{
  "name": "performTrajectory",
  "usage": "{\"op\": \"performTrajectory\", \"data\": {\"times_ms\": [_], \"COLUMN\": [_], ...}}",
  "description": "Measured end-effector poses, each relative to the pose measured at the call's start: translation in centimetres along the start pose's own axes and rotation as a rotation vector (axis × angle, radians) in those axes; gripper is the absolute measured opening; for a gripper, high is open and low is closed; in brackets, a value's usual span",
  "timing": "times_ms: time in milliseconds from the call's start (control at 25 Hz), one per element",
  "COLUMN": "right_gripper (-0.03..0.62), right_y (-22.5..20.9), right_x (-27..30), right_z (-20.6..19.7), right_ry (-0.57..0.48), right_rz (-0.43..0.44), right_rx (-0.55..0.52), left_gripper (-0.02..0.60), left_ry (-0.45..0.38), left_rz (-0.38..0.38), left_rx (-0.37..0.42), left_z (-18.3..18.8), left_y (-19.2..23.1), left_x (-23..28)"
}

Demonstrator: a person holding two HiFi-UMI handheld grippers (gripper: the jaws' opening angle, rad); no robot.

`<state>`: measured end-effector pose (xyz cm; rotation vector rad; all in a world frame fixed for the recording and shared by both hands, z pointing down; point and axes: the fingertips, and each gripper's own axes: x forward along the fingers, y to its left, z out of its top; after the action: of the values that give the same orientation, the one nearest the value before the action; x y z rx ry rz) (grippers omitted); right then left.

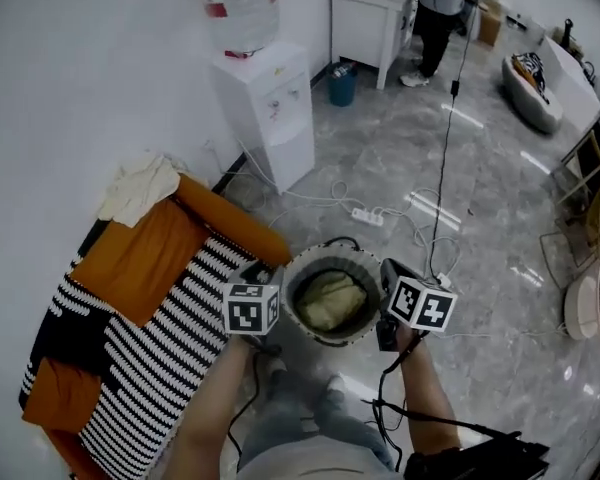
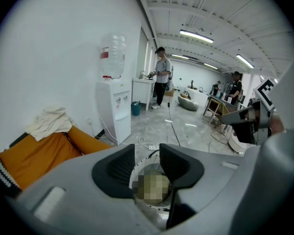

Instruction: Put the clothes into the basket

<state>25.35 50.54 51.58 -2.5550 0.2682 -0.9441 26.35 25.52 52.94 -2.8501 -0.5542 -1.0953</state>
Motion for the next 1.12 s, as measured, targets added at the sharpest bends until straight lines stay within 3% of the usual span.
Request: {"op": "performTrajectory", "data": {"times_ms": [160,280,600,840,1120], "right_gripper": [0.003,0.003,0.003,0.003,0.003], "right_y": [4.6,8.5,16.1,23.3,31.0], "right_x": [1.7,3.3,5.4,8.2,12.4], "right_z": [2.0,3.1,2.3,1.7,3.8], "right_ry": [0.01,0.018,0.061,0.091,0.07], "right_rz": [0.094,0.177,0.292,0.357,0.36], "right_rx": [-0.086,-0.158,-0.269,-0.326,-0.373], "left_gripper": [0.167,0.166,0.162,0.161,0.16], "left_ry": [-0.072,-0.122,-0.191,-0.223,-0.252], "left_rz": [0.071,0.172,0.36,0.434,0.437], "left_rx": [-0.098,-0.151,-0.253,-0.322,-0.342], "left_z": [1.2,1.2,-1.0,-1.6,0.4], "left_y": [2.9,6.4,13.7,20.3,28.9], "left_x": [-4.0,-6.8,-13.8,-16.5,-17.3]}}
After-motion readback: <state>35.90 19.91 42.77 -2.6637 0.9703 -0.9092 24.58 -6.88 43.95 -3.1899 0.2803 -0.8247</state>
